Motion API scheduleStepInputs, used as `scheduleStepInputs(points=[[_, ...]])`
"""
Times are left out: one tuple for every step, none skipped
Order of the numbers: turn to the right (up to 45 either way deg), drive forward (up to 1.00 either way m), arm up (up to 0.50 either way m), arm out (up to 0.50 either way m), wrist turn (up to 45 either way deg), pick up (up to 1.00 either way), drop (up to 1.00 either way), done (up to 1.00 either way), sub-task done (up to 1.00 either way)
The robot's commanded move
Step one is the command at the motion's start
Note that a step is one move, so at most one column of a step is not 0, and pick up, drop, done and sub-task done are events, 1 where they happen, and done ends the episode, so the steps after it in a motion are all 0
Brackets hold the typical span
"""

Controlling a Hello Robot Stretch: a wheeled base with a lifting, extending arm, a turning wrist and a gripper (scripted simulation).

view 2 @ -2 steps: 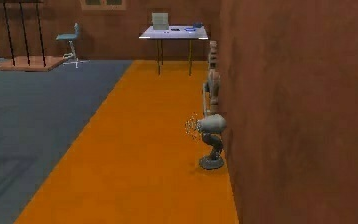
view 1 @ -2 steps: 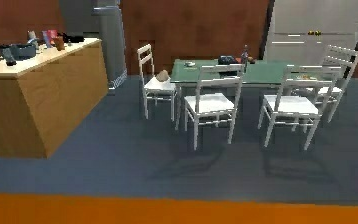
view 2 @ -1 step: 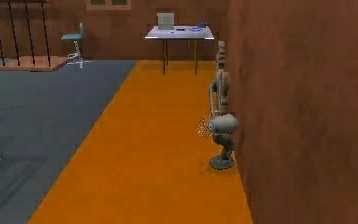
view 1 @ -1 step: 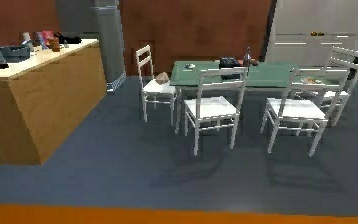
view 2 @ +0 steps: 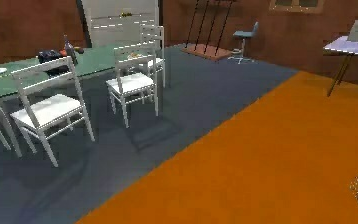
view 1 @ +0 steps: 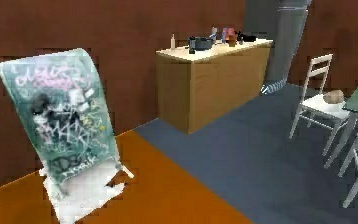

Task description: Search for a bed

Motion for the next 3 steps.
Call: scheduleStepInputs(points=[[-45.0,0.0,0.0,0.0,0.0,0.0,0.0,0.0,0.0],[-30.0,0.0,0.0,0.0,0.0,0.0,0.0,0.0,0.0],[0.0,0.7,0.0,0.0,0.0,0.0,0.0,0.0,0.0]])
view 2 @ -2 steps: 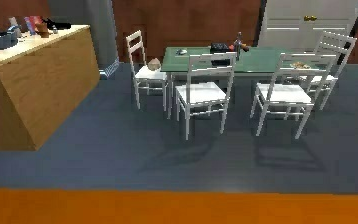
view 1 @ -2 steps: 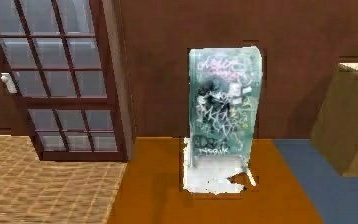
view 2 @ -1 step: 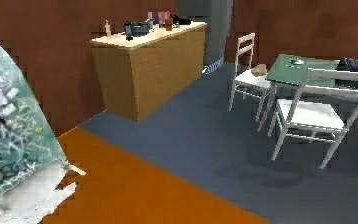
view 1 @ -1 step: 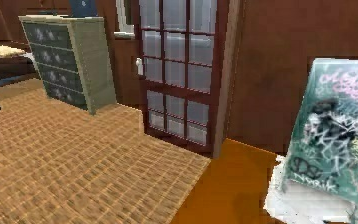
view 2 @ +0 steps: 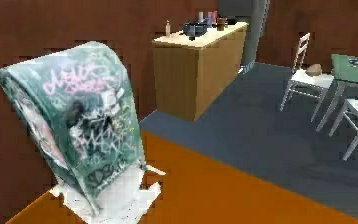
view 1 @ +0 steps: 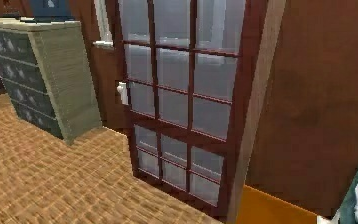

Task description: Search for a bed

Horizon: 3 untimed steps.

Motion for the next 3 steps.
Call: scheduleStepInputs(points=[[-45.0,0.0,0.0,0.0,0.0,0.0,0.0,0.0,0.0],[-9.0,0.0,0.0,0.0,0.0,0.0,0.0,0.0,0.0],[0.0,1.0,0.0,0.0,0.0,0.0,0.0,0.0,0.0]])
